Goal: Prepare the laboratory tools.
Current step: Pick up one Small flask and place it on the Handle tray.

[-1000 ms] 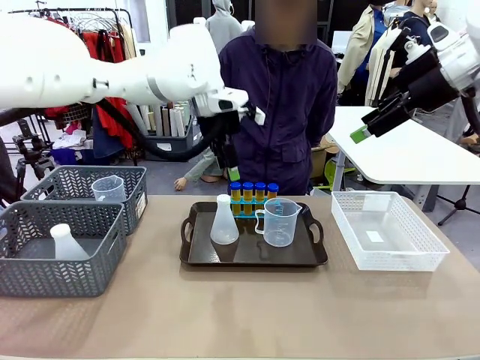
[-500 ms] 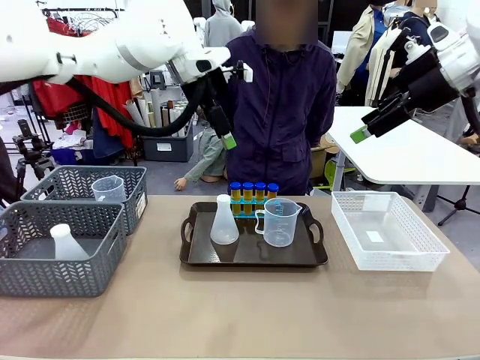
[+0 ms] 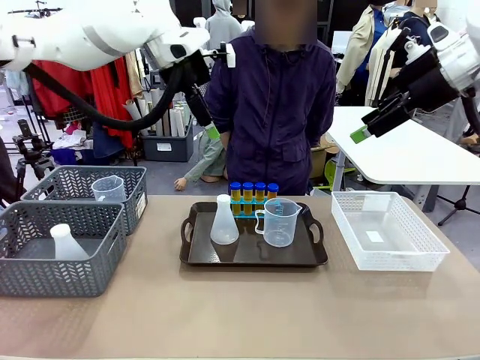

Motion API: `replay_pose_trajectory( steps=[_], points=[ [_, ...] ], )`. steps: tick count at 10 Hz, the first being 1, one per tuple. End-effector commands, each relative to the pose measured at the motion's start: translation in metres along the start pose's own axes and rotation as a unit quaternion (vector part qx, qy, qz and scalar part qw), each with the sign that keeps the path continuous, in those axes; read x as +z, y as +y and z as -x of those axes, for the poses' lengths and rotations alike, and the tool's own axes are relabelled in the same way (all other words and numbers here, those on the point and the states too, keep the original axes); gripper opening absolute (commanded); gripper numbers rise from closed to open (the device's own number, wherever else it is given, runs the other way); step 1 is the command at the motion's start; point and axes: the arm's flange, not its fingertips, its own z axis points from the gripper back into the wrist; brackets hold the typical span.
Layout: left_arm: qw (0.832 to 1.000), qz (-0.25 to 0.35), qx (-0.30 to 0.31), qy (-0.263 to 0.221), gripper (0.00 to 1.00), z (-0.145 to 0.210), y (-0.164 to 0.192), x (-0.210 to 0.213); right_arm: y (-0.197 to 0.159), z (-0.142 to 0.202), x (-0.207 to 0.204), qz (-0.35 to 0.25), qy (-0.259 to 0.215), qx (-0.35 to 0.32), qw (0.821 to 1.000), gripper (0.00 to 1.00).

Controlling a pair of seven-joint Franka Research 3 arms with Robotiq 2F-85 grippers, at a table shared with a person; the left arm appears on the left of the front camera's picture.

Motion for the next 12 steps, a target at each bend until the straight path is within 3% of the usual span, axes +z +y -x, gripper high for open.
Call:
replay_pose_trajectory(
  steps=[1, 6, 12],
  points=[
    [0.999, -0.001, -0.014, -0.032, 1.0, 0.035, -0.012, 0.004, -0.002, 0.0, -0.001, -0.007, -0.013, 0.002, 1.0, 1.0],
    [0.998, -0.017, 0.043, -0.049, 1.0, 0.071, -0.007, 0.022, -0.002, 0.0, -0.001, -0.007, -0.013, 0.002, 1.0, 1.0],
    [0.995, -0.025, 0.036, -0.088, 1.0, 0.077, -0.011, 0.029, -0.002, 0.0, -0.001, -0.007, -0.013, 0.002, 1.0, 1.0]
  ],
)
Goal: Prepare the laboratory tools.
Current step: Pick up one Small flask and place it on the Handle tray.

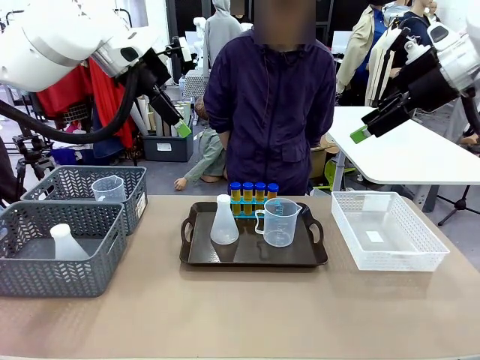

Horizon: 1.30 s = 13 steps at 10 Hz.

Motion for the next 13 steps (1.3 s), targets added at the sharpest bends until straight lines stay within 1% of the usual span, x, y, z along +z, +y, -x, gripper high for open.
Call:
replay_pose_trajectory(
  steps=[1, 2, 3, 4, 13],
  points=[
    [1.0, 0.0, -0.015, -0.02, 1.0, 0.009, -0.007, 0.001, -0.002, 0.0, -0.001, -0.007, -0.013, 0.002, 1.0, 1.0],
    [1.0, 0.0, -0.017, -0.02, 1.0, 0.01, -0.007, 0.002, -0.002, 0.0, -0.001, -0.007, -0.013, 0.002, 1.0, 1.0],
    [1.0, -0.005, -0.011, 0.002, 1.0, 0.009, -0.006, -0.002, -0.002, 0.0, -0.001, -0.007, -0.013, 0.002, 1.0, 1.0],
    [1.0, 0.001, -0.005, -0.001, 1.0, -0.002, -0.002, 0.0, -0.002, 0.0, -0.001, -0.007, -0.013, 0.002, 1.0, 1.0],
    [1.0, 0.001, -0.005, -0.001, 1.0, -0.002, -0.002, 0.0, -0.002, 0.0, -0.001, -0.007, -0.013, 0.002, 1.0, 1.0]
  ],
)
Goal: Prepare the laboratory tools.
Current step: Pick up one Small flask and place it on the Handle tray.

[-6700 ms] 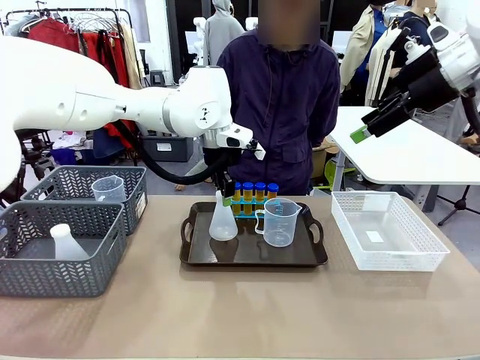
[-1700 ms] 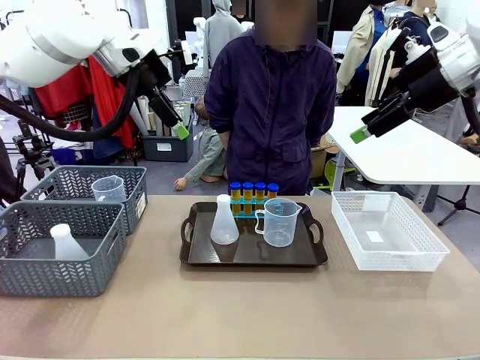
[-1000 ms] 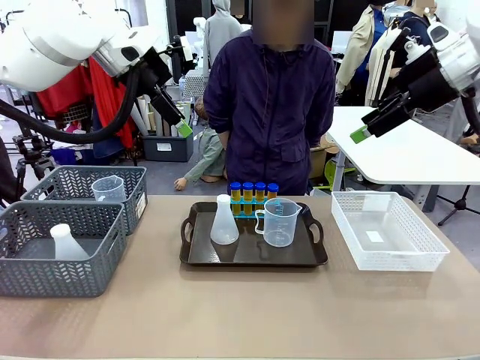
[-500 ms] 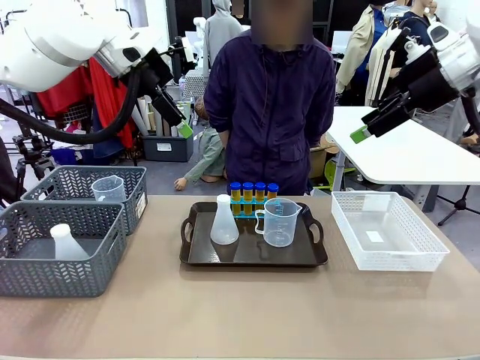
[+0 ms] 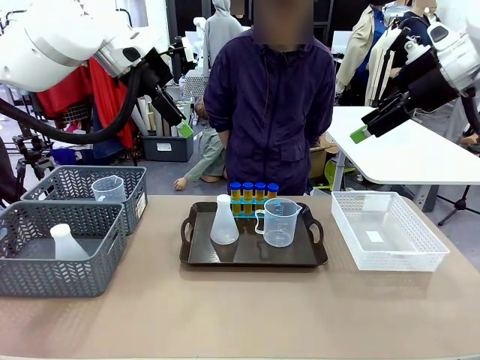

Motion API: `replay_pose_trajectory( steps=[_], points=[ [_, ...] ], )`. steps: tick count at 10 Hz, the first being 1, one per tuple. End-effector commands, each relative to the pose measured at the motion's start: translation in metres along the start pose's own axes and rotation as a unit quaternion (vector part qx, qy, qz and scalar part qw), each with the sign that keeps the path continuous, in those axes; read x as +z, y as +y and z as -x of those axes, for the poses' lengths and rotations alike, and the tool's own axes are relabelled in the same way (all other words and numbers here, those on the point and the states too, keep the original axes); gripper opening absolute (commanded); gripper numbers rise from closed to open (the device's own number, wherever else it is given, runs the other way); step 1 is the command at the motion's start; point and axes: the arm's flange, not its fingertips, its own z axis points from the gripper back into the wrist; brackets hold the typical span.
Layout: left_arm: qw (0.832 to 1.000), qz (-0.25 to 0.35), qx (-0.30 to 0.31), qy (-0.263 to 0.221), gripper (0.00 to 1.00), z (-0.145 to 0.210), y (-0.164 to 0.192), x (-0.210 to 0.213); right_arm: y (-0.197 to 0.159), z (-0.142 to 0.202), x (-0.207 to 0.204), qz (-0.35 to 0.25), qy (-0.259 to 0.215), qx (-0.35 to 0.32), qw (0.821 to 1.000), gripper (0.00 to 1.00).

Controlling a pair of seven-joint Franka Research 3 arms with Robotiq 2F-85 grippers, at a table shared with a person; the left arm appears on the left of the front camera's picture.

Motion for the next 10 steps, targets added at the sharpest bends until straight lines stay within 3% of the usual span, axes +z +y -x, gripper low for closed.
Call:
replay_pose_trajectory(
  steps=[1, 10],
  points=[
    [1.0, -0.001, 0.002, -0.002, 1.0, 0.0013, 0.0003, 0.0022, -0.0016, -0.0004, -0.0009, -0.007, -0.013, 0.002, 1.0, 1.0],
    [1.0, -0.001, 0.002, -0.002, 1.0, 0.0013, 0.0003, 0.0022, -0.0016, -0.0004, -0.0009, -0.007, -0.013, 0.002, 1.0, 1.0]
  ],
)
